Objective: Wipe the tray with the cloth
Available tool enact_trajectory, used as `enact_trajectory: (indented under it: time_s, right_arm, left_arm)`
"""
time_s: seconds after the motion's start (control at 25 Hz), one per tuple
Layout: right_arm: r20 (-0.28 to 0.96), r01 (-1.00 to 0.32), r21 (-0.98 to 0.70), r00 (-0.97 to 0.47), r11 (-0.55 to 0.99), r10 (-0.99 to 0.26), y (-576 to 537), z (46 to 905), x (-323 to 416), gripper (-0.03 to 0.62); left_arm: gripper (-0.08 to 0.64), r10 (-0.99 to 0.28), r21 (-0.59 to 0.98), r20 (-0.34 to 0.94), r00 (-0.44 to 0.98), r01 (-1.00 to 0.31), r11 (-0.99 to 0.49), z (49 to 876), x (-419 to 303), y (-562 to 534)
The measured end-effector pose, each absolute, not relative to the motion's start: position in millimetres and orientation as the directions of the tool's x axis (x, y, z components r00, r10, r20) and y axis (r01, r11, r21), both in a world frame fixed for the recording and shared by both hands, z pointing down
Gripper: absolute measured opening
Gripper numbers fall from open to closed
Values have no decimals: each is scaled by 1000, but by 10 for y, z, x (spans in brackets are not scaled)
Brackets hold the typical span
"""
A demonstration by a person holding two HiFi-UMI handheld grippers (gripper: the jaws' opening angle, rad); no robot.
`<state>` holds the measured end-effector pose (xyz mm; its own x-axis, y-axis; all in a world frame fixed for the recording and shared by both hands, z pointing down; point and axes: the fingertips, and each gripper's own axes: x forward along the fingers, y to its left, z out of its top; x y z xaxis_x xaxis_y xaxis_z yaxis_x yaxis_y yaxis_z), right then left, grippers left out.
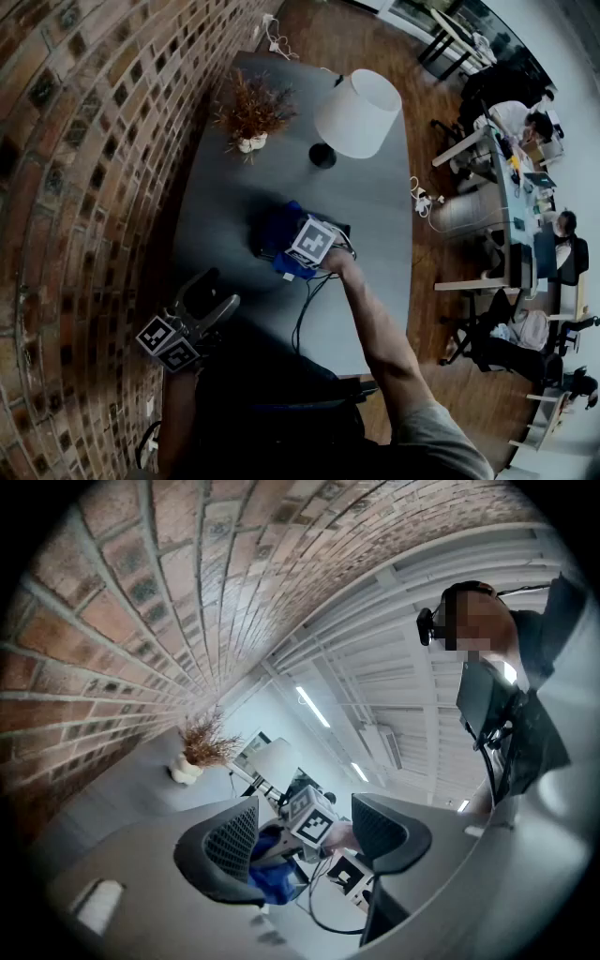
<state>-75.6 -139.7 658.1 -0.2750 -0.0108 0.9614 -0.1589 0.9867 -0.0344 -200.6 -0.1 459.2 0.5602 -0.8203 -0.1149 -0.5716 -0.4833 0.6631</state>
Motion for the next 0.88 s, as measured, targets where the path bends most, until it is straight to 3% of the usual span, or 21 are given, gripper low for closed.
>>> enact_trajectory:
  time_s: [0.08,0.2,0.32,0.44,0.72,0.8,0.88]
  right_arm:
    - [959,-205,75,-253,976,-127,-1703,6474,-741,221]
    - [914,-393,164,-286,905,-289,-2298,6359,-768,222]
    - [888,-481,25,-392,876,-240,-2328,6456,-965,222]
    - [897,-427,-12,-405,904,-179,-2048,6507,-989,222]
    - [927,-117,-182,-350,976,131,-559,6528,-1011,221]
    - [936,-120,-158,-335,980,110,-559,6467,-928,221]
    - [931,-249,-35,-361,968,-59,-1097,6333,-835,221]
  left_arm:
    - [298,-826,673,-108,553,-571,-471,4652,-2083,-37]
    - [298,-825,672,-110,554,-570,-473,4679,-2134,-106]
    - [298,-820,667,-116,561,-567,-483,4681,-2116,-137]
    - [298,-814,669,-113,570,-562,-487,4707,-2093,-140]
    - [298,-806,688,-104,583,-543,-482,4789,-2027,-147]
    - [298,-803,689,-97,588,-543,-481,4813,-2025,-144]
    - [298,-803,690,-98,588,-541,-481,4815,-2023,-153]
